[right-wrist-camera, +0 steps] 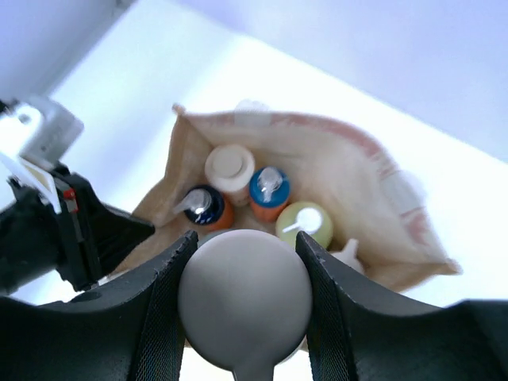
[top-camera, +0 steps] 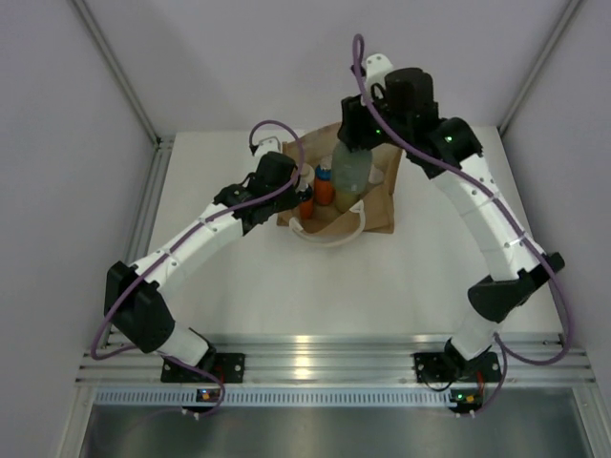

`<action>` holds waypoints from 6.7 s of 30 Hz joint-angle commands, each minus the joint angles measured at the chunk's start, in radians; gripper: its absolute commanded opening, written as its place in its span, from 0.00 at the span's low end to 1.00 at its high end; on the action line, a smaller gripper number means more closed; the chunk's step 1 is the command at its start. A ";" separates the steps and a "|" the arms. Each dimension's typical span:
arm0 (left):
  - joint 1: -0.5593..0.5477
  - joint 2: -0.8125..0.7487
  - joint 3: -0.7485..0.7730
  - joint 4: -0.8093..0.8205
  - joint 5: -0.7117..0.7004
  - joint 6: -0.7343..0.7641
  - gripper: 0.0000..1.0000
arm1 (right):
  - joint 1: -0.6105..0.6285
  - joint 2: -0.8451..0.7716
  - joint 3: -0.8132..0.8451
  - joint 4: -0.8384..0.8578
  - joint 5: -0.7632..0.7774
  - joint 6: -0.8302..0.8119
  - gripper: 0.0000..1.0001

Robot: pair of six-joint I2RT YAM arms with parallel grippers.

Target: Take the personal care products out of the canvas bag

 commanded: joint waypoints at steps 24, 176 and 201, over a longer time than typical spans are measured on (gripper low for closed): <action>-0.002 0.055 0.020 -0.126 0.215 0.082 0.00 | -0.718 -0.267 -0.663 0.574 0.102 0.137 0.00; 0.007 -0.014 0.014 -0.191 0.128 -0.013 0.00 | -0.491 -0.922 -1.393 0.546 0.431 0.278 0.00; 0.006 0.030 0.051 -0.192 0.129 0.007 0.00 | -0.538 -0.982 -1.320 0.493 0.285 0.198 0.91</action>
